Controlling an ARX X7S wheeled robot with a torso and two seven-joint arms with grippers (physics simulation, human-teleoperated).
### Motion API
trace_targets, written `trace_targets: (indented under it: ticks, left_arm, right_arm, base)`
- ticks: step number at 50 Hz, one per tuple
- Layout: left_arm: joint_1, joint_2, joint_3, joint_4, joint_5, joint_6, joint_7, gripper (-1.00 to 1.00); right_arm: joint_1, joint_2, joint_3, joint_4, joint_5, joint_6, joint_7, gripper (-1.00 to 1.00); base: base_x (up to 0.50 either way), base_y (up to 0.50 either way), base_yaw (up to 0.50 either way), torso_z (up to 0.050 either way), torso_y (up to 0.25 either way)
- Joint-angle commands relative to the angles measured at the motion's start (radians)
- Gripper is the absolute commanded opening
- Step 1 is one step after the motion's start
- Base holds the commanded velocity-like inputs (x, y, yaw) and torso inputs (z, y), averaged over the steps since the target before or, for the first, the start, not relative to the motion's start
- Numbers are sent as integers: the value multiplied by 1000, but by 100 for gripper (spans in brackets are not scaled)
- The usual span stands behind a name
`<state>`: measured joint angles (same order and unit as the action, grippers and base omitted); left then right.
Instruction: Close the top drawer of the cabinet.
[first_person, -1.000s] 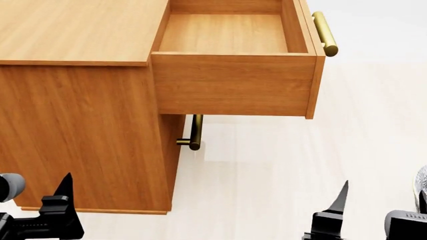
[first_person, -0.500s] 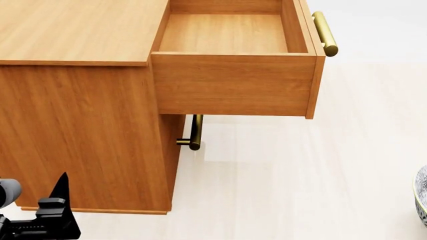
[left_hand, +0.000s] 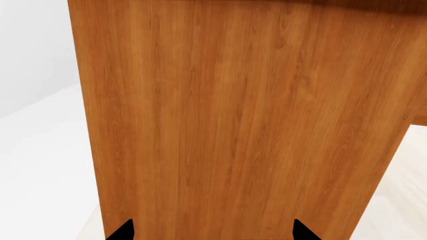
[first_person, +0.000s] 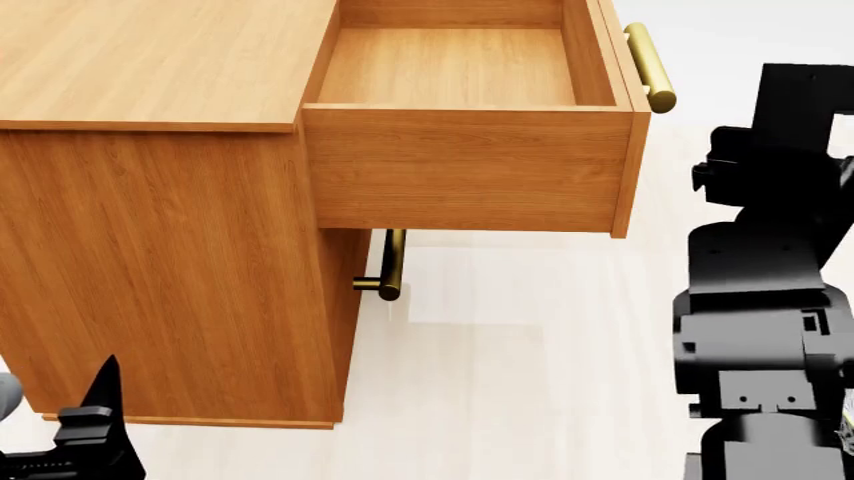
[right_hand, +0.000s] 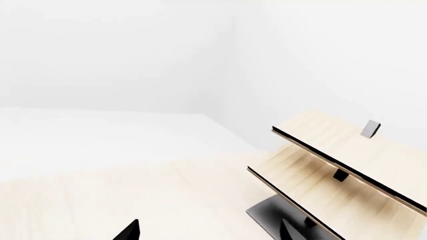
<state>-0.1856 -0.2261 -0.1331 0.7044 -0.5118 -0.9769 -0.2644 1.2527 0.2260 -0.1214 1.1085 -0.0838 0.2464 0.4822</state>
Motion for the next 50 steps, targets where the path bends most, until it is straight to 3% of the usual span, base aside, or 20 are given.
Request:
trace_targets:
  ticks: [1, 9, 18, 23, 27, 33, 50]
  left_arm:
    - [20, -5, -13, -34, 2, 47, 14, 100]
    - [22, -16, -38, -51, -4, 68, 21, 100]
    - [34, -22, -64, -55, -17, 90, 31, 100]
    - [65, -34, -63, -68, 14, 157, 49, 100]
    - [86, -44, -77, -81, 17, 185, 65, 100]
    - [119, -57, -103, -105, 28, 247, 93, 100]
    - [163, -65, -156, -163, 26, 333, 126, 100]
  right_arm:
    - [85, -123, -81, 200, 12, -108, 10, 100]
    - [60, -222, -145, 200, 39, -125, -11, 100]
    - [74, -226, -884, 156, 763, -165, 83, 100]
    - [84, -226, -1170, 102, 1030, -198, 133, 100]
    - [87, -226, -1320, 53, 1167, -222, 165, 100]
    - [85, -226, -1404, -31, 1218, -228, 202, 100]
    - [73, -226, -1421, -217, 1180, -196, 250, 100]
  base:
    - [0, 0, 0, 0, 0]
    - [0, 0, 0, 0, 0]
    - [0, 0, 0, 0, 0]
    - [0, 0, 0, 0, 0]
    - [0, 0, 0, 0, 0]
    - [0, 0, 0, 0, 0]
    - [0, 0, 0, 0, 0]
